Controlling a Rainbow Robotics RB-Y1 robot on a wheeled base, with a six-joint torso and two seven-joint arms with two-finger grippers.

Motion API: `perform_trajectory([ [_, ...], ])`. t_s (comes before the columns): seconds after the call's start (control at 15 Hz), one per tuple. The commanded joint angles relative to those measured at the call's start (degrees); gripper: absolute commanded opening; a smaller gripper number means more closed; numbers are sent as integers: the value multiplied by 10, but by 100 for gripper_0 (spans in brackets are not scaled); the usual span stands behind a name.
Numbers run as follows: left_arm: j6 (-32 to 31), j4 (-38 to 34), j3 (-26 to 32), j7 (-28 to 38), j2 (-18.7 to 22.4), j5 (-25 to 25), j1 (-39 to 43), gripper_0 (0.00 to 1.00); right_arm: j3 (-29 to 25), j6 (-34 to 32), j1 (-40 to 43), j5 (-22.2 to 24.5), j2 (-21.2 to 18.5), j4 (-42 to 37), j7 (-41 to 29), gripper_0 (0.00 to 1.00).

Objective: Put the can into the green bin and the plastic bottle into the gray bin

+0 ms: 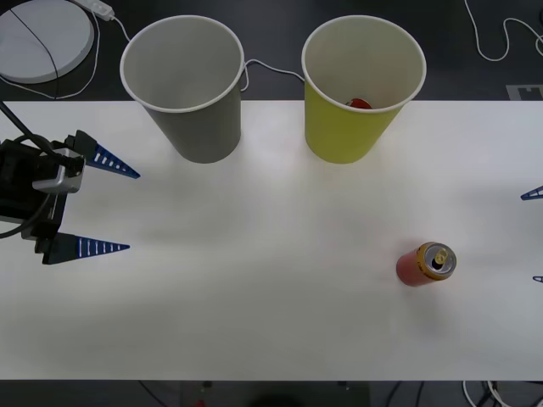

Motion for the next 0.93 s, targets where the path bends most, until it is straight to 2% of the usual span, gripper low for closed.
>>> perform_trajectory([
  [0.07, 0, 0, 0, 0, 0, 0, 0, 100, 0, 0, 0, 0, 0, 0, 0, 100],
  [0.27, 0, 0, 0, 0, 0, 0, 0, 100, -2, 0, -1, -4, 10, 10, -3, 100],
  [0.6, 0, 0, 0, 0, 0, 0, 0, 100, -2, 0, -7, -14, 3, 44, 10, 100],
  [0.93, 0, 0, 0, 0, 0, 0, 0, 100, 1, 0, -8, -14, 3, 119, 91, 100],
])
